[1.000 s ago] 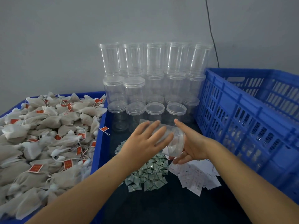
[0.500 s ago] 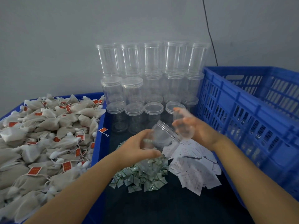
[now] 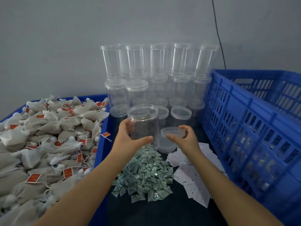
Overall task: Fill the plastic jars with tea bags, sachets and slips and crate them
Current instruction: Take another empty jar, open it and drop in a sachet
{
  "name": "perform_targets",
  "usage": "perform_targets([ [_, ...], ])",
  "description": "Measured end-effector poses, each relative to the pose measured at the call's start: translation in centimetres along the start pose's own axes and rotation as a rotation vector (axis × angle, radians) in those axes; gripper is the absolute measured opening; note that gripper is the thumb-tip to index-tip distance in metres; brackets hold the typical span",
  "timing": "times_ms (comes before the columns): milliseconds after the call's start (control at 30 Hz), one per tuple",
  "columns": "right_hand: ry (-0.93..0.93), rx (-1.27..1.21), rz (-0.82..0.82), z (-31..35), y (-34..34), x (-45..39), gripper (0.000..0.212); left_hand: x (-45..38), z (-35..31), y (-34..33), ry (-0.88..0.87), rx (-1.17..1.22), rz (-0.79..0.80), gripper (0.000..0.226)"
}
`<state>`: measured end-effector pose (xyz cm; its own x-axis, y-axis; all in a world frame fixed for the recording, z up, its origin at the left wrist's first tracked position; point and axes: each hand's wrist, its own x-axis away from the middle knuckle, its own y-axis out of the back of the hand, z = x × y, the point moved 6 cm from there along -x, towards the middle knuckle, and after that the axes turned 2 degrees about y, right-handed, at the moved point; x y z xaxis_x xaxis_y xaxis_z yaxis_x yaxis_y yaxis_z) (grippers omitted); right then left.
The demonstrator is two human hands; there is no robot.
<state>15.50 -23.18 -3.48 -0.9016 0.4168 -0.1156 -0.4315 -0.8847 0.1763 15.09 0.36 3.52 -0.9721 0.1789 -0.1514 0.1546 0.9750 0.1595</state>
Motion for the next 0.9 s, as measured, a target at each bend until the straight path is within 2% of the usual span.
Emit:
perform_targets([
  [167, 0.047, 0.221, -0.030, -1.8, -1.9, -0.3, 0.067, -0.4, 0.5, -0.1, -0.003, -0.006, -0.007, 0.082],
  [300, -0.007, 0.360, -0.050, -2.4, -2.2, -0.6, 0.072, -0.6, 0.6, -0.1, -0.002, -0.015, -0.013, 0.083],
  [533, 0.012, 0.426, 0.026, -2.0, -2.5, -0.5, 0.083, -0.6, 0.6, -0.3, 0.024, -0.048, 0.004, 0.086],
  [600, 0.041, 0.380, 0.041, -1.3, -2.3, -0.2, 0.085, -0.6, 0.7, -0.3, 0.043, -0.066, 0.008, 0.086],
  [700, 0.100, 0.088, -0.015, 1.4, -1.4, 0.9, 0.066, -0.5, 0.9, -0.4, 0.078, -0.107, 0.030, 0.089],
  [767, 0.102, -0.102, 0.042, 3.3, -1.4, 1.9, 0.061, -0.2, 0.8, -0.6, 0.095, -0.145, 0.067, 0.090],
  [833, 0.101, -0.168, 0.200, 5.0, -2.2, 3.3, 0.079, 0.2, 0.5, -0.8, 0.094, -0.185, 0.110, 0.088],
  [900, 0.116, -0.112, 0.329, 5.9, -3.1, 4.7, 0.108, 0.8, 0.1, -1.2, 0.081, -0.247, 0.166, 0.088],
])
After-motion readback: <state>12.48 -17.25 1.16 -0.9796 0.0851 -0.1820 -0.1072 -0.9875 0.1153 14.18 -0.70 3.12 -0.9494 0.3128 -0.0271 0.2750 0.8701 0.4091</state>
